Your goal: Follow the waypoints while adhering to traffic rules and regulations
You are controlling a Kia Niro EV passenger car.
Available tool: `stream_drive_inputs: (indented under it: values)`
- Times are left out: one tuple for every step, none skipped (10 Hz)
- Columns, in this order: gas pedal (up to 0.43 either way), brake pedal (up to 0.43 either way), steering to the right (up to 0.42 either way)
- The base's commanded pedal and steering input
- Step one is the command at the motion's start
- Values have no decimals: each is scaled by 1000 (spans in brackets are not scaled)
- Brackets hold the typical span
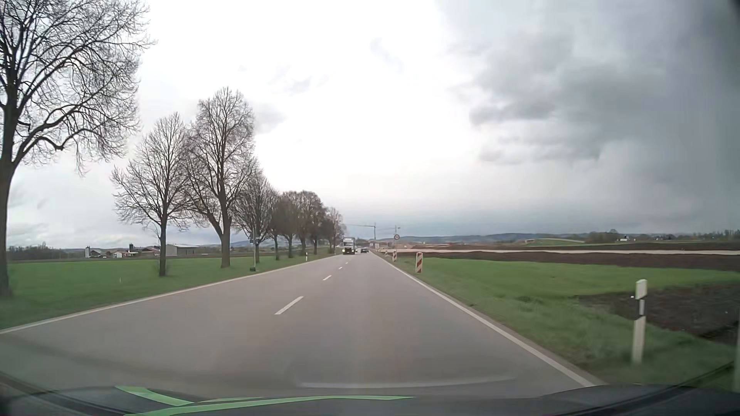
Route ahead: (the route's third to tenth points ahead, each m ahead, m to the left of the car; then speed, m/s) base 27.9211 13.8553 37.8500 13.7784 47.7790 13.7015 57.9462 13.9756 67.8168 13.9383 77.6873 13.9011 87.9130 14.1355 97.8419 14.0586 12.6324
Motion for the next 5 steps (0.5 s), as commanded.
stream_drive_inputs:
  values:
    - [79,0,-2]
    - [79,0,-2]
    - [67,0,-2]
    - [67,0,-2]
    - [67,0,-2]
